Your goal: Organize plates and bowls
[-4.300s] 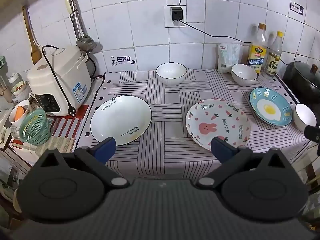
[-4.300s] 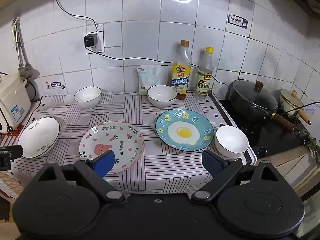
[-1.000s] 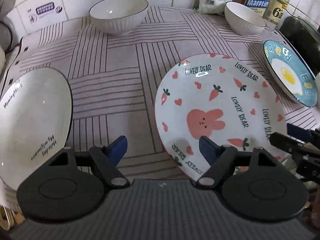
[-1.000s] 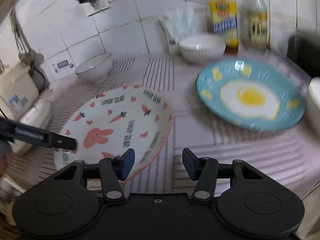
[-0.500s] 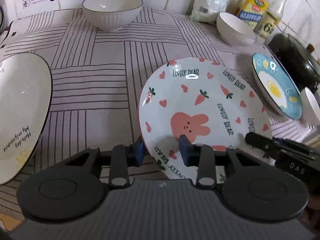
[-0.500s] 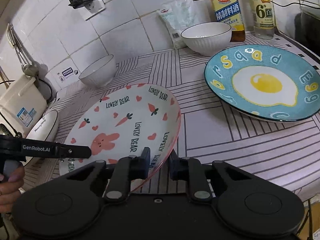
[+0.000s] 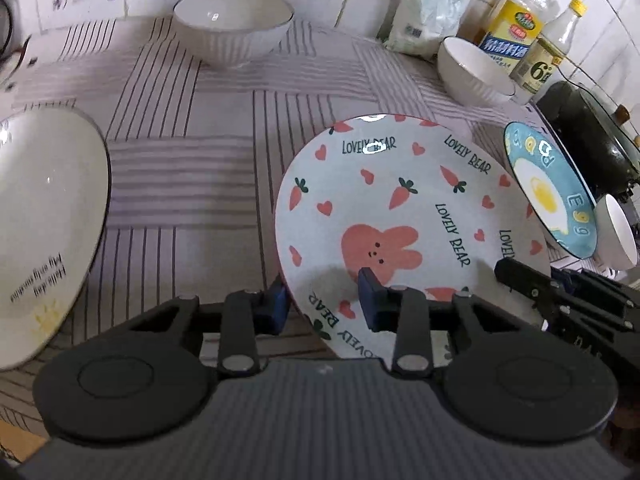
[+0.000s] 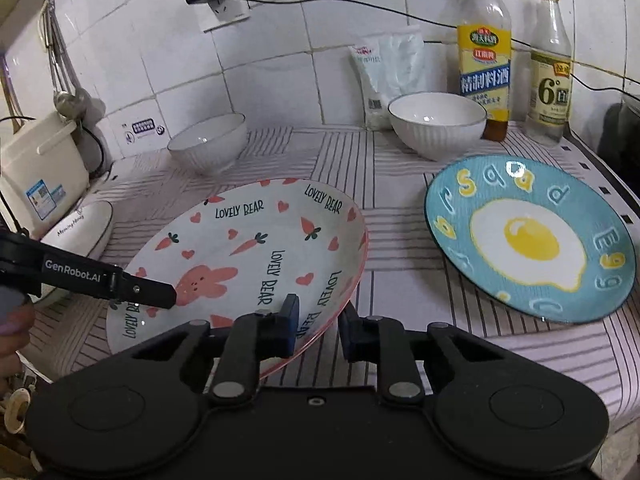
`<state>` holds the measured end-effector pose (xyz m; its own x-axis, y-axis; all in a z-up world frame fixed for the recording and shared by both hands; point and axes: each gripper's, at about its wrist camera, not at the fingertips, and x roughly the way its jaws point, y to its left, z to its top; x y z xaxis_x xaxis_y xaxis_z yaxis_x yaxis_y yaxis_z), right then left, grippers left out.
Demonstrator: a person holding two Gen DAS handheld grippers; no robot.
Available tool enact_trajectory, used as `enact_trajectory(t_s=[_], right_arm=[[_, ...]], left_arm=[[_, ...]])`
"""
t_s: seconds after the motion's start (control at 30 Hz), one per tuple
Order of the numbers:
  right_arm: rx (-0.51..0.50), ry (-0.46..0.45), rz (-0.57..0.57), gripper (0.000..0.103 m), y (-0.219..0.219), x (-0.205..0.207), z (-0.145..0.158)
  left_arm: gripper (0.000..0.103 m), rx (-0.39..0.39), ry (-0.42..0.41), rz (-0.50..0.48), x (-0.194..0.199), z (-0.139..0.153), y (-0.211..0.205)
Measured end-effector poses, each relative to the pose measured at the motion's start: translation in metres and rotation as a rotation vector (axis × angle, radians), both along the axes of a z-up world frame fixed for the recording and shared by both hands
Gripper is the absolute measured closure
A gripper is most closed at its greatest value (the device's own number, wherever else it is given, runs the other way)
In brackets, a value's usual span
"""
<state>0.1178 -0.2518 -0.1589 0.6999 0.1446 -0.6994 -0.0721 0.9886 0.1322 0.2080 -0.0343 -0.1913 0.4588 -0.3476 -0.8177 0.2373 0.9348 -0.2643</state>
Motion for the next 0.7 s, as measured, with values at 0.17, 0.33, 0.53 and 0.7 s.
enact_trajectory(t_s=[0.17, 0.33, 0.53, 0.7], right_arm=[[0.018, -0.021, -0.004, 0.078, -0.004, 0.016, 0.007], [-0.009, -0.037, 0.031, 0.078, -0.007, 0.049, 0.014], [-0.041, -0.035, 0.042, 0.078, -0.008, 0.08, 0.007], [-0.029, -0.016, 0.037, 0.077, -0.007, 0.096, -0.002]], left_arm=[[0.069, 0.009, -0.044, -0.011, 0.016, 0.014, -0.001], [0.069, 0.0, -0.066, 0.0, 0.045, 0.018, -0.002], [0.069, -0.016, -0.035, -0.054, 0.078, 0.008, 0.001], [0.069, 0.011, -0.043, -0.086, 0.089, 0.002, 0.001]])
